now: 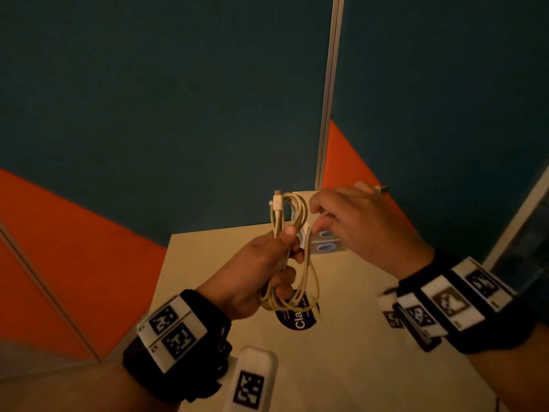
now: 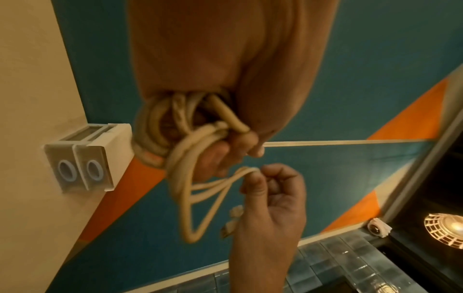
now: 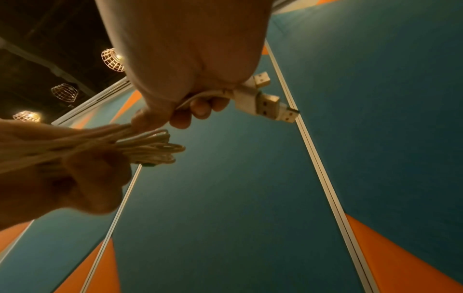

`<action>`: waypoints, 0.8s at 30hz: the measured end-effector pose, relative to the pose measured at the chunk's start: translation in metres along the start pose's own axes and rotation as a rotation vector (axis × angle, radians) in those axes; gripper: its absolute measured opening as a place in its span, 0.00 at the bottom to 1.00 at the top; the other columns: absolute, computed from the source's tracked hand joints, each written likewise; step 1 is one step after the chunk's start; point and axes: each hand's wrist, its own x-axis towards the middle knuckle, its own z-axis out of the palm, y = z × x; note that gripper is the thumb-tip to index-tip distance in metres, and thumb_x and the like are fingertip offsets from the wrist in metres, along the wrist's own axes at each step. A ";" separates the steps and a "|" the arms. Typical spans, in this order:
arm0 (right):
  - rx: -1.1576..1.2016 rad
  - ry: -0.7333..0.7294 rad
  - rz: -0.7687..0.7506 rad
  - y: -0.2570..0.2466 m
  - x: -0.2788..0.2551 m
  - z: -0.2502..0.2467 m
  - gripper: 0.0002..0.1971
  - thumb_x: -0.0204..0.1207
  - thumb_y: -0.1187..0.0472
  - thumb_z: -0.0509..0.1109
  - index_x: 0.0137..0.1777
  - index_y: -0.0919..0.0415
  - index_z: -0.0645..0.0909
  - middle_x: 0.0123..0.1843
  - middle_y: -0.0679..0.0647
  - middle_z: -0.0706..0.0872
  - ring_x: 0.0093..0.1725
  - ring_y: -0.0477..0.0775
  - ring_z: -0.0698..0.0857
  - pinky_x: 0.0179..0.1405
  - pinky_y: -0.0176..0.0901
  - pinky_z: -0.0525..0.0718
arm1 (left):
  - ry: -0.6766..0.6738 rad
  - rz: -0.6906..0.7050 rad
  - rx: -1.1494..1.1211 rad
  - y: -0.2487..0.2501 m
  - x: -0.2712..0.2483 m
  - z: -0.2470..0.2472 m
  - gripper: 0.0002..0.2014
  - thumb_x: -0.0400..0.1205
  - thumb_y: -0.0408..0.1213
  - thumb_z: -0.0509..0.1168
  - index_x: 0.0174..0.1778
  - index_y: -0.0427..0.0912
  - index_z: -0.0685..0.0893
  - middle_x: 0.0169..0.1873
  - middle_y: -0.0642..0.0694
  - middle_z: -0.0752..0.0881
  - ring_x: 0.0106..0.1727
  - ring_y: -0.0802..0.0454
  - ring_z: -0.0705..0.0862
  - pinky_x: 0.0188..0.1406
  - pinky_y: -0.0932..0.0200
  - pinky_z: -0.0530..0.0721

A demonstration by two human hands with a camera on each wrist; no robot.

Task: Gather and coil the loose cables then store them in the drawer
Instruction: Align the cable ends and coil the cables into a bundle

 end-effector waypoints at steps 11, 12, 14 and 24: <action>0.078 0.109 0.050 -0.002 0.012 0.003 0.20 0.66 0.40 0.62 0.38 0.59 0.78 0.32 0.51 0.84 0.34 0.52 0.79 0.46 0.44 0.68 | -0.172 -0.010 -0.081 -0.017 -0.014 0.000 0.19 0.80 0.54 0.57 0.46 0.40 0.80 0.27 0.47 0.81 0.19 0.57 0.74 0.19 0.66 0.74; 0.104 0.122 0.074 -0.002 0.011 0.005 0.21 0.65 0.39 0.62 0.38 0.60 0.77 0.32 0.51 0.84 0.34 0.52 0.79 0.46 0.45 0.71 | -0.191 -0.020 -0.090 -0.019 -0.015 -0.001 0.17 0.78 0.53 0.57 0.42 0.41 0.79 0.26 0.48 0.80 0.19 0.57 0.75 0.20 0.65 0.76; 0.183 0.147 0.125 -0.004 0.008 0.007 0.24 0.64 0.37 0.62 0.37 0.62 0.77 0.32 0.54 0.83 0.33 0.53 0.79 0.37 0.47 0.75 | -0.222 -0.021 -0.097 -0.020 -0.016 -0.001 0.15 0.76 0.52 0.58 0.37 0.44 0.78 0.27 0.48 0.80 0.21 0.55 0.77 0.23 0.63 0.79; 1.047 0.146 0.868 -0.037 -0.002 0.044 0.18 0.70 0.46 0.69 0.38 0.64 0.76 0.26 0.53 0.72 0.25 0.50 0.71 0.23 0.41 0.72 | -0.043 0.156 -0.075 -0.033 -0.008 0.002 0.16 0.79 0.48 0.58 0.31 0.42 0.77 0.23 0.47 0.80 0.28 0.50 0.85 0.40 0.50 0.84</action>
